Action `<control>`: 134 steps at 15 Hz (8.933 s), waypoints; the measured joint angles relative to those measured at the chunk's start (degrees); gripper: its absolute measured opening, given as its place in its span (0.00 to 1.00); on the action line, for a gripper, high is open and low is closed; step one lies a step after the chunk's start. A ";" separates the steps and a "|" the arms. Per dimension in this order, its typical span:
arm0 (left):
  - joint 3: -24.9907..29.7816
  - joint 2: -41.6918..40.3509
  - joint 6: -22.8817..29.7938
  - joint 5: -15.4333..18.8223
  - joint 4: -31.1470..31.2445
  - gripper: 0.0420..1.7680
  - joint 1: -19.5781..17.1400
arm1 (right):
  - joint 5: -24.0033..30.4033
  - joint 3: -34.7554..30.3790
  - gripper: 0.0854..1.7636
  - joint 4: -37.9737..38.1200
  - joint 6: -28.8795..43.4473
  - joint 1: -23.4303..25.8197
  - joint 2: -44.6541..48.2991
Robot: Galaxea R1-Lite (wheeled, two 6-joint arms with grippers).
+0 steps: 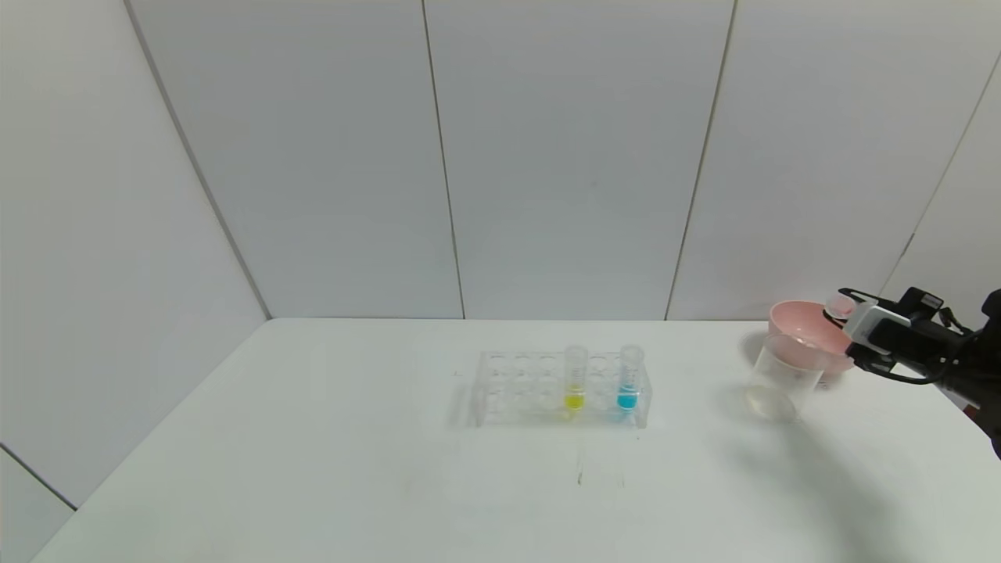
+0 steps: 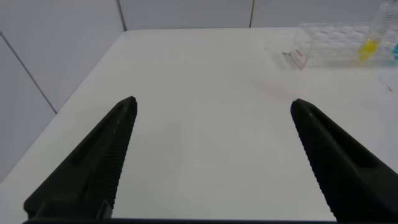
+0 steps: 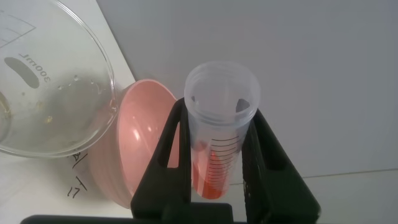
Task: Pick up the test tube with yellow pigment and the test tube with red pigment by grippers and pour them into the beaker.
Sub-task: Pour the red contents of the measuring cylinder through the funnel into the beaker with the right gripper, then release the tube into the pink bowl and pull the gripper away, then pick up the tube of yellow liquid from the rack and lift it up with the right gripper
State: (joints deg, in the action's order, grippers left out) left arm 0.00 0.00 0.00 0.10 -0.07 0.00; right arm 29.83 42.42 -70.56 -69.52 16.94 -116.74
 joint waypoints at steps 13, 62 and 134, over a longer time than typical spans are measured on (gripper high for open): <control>0.00 0.00 -0.02 -0.02 0.00 1.00 0.00 | 0.05 -0.72 0.26 -3.80 -15.87 -1.02 0.41; 0.00 0.00 0.00 0.00 0.00 1.00 0.00 | -12.92 15.98 0.26 18.18 47.34 -3.33 -2.72; 0.00 0.00 0.00 0.00 0.00 1.00 0.00 | -65.57 17.93 0.24 20.47 83.48 -60.27 -12.98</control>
State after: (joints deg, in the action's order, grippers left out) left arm 0.00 0.00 0.00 0.10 -0.07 0.00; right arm -35.74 60.36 -50.09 13.96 -43.33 -129.72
